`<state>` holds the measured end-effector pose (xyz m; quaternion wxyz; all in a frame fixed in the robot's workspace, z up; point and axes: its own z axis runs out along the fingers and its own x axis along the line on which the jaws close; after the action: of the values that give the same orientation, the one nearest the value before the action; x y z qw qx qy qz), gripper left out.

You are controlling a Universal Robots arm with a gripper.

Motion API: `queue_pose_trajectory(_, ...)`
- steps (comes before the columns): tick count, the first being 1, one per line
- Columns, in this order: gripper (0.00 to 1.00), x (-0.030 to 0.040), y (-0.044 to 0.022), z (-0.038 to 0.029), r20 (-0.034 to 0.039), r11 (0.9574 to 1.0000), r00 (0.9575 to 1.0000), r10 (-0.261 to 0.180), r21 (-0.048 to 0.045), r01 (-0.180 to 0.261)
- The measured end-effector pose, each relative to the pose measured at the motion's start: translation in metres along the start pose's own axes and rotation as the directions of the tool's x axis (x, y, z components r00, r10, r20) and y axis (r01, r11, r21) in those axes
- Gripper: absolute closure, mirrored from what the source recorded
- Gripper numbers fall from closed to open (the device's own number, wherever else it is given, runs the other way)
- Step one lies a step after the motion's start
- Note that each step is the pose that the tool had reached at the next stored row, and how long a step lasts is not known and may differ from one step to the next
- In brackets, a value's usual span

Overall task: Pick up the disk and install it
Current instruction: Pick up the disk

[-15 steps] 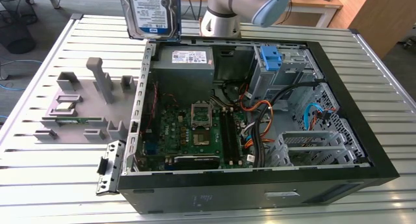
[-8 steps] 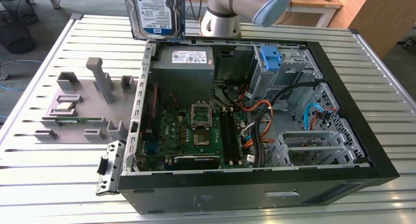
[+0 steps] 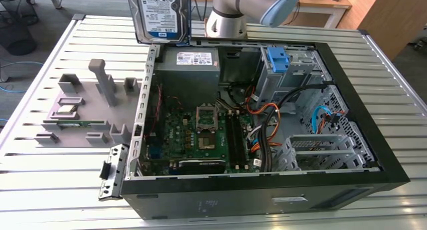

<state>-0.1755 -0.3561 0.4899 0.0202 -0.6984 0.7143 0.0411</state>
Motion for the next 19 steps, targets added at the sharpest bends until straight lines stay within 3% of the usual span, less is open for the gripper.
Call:
queue_pose_trajectory(10, 0.65, 0.0002, -0.02, -0.0007, -0.0001, 1.0, 1.0, 0.0, -0.0002, 0.0)
queue_pose_trajectory(19, 0.65, 0.0002, -0.0207, -0.0007, -0.0001, 1.0, 1.0, 0.0, -0.0001, 0.0)
